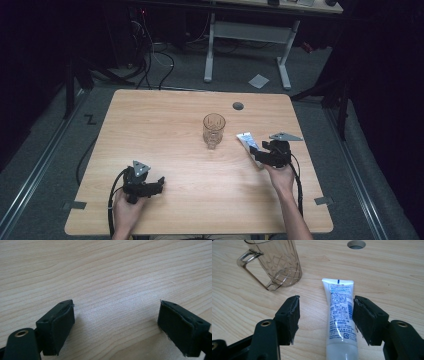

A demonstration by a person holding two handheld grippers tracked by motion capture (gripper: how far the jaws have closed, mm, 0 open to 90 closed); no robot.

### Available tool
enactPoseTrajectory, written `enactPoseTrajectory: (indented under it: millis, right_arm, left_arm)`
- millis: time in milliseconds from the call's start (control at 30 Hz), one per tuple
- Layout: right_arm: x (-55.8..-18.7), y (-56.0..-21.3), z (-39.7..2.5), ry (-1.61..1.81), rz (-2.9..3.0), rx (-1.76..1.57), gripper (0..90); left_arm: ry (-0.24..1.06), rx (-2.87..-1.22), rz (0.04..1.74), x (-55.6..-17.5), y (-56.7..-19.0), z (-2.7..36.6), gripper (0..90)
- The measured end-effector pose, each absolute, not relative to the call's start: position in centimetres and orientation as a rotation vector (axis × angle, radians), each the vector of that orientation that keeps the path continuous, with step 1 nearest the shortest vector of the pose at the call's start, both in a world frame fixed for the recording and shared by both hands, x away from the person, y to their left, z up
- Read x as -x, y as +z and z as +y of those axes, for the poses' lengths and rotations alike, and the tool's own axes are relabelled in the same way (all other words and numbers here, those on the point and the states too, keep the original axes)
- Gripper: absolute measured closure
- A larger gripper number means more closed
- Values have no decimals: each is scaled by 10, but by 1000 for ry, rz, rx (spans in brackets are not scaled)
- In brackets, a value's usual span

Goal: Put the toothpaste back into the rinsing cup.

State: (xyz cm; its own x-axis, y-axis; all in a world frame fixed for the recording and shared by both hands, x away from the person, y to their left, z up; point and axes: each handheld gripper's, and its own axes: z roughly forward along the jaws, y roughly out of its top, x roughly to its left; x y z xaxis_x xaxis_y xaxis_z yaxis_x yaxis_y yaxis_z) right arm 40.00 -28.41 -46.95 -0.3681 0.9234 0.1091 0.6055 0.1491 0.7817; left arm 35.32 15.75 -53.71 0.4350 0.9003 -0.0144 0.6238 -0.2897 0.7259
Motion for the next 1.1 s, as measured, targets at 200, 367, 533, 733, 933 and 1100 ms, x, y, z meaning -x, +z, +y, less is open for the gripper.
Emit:
enactPoseTrajectory:
  millis: [200,367,533,733,933,1100]
  right_arm:
    - [-410,-468,-282,1038,2047,-1469,377]
    - [-420,-469,-279,994,2064,-1484,373]
    - [-430,-470,-278,963,2072,-1496,374]
    - [-438,-470,-274,918,2098,-1494,367]
    - [-446,-467,-268,896,2107,-1476,375]
    - [-453,-467,-263,887,2114,-1474,377]
  left_arm:
    - [532,-2023,1278,-353,-537,157,143]
    - [533,-2023,1278,-353,-537,157,143]
    - [533,-2023,1278,-353,-537,157,143]
    - [533,-2021,1279,-353,-537,157,143]
    - [533,-2021,1279,-353,-537,157,143]
    - [533,-2021,1279,-353,-537,157,143]
